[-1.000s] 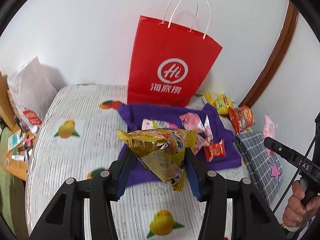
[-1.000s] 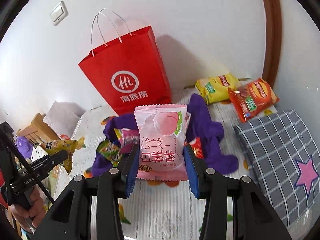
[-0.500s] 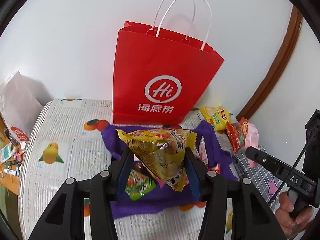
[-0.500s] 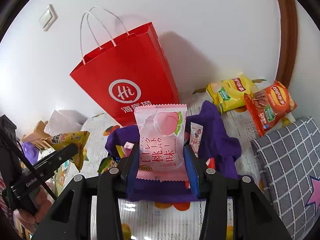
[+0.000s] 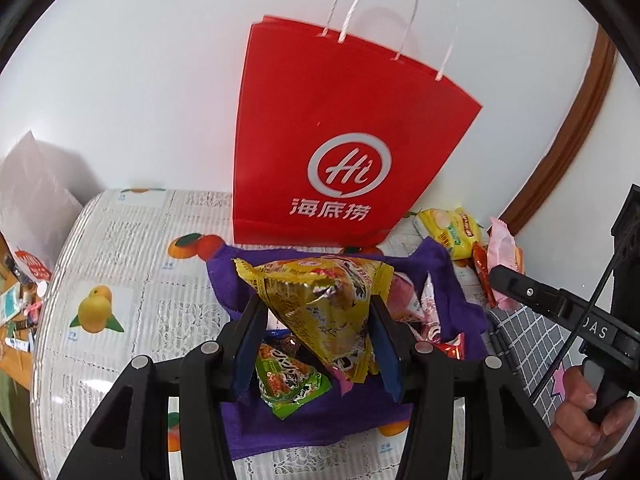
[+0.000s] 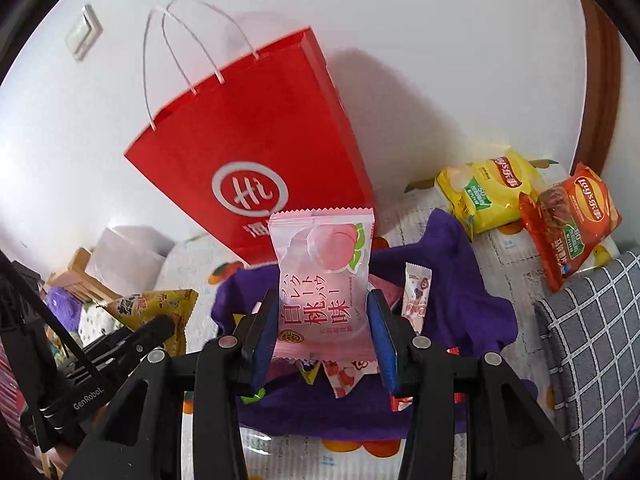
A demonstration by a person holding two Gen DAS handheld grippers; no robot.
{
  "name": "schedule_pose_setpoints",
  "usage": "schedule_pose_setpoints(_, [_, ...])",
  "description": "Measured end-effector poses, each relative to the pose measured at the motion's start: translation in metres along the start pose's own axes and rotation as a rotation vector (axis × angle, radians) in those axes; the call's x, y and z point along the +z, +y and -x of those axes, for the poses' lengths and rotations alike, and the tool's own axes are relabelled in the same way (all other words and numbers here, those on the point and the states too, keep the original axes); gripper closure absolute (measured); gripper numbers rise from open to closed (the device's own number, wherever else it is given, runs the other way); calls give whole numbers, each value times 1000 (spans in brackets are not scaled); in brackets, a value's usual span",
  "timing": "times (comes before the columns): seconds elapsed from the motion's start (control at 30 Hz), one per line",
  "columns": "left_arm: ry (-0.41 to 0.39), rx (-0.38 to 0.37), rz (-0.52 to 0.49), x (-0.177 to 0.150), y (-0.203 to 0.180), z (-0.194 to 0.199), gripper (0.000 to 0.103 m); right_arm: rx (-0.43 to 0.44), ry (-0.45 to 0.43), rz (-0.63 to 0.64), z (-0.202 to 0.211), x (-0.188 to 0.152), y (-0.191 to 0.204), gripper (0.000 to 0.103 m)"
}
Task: Organize snacks
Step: 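Open the right tool to drop the peach packet onto the towel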
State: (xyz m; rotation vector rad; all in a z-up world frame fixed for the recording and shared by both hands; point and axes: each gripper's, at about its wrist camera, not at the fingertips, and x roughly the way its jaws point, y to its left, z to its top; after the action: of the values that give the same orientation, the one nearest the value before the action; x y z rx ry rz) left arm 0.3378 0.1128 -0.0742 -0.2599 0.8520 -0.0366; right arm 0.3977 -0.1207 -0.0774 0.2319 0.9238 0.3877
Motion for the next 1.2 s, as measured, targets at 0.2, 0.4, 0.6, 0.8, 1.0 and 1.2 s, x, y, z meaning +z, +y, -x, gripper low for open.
schedule_pose_setpoints(0.2, [35,-19,-14,-6,-7,-13,54,-14,21,-3,-8,-3,-11,59])
schedule_pose_setpoints(0.4, [32,-16,-21,-7,-11,-12,54,-19,52,-24,-19,-3,-22,59])
schedule_pose_setpoints(0.6, [39,-19,-15,-7,-10,-14,54,-34,75,-16,-28,-4,-21,59])
schedule_pose_setpoints(0.8, [31,-19,-19,-7,-11,-12,54,-53,89,-10,-33,-6,-21,59])
schedule_pose_setpoints(1.0, [27,-11,0,-6,-7,-10,54,-88,132,-6,-49,-10,-22,59])
schedule_pose_setpoints(1.2, [19,-8,8,-5,-3,-7,54,-96,166,5,-61,-15,-20,59])
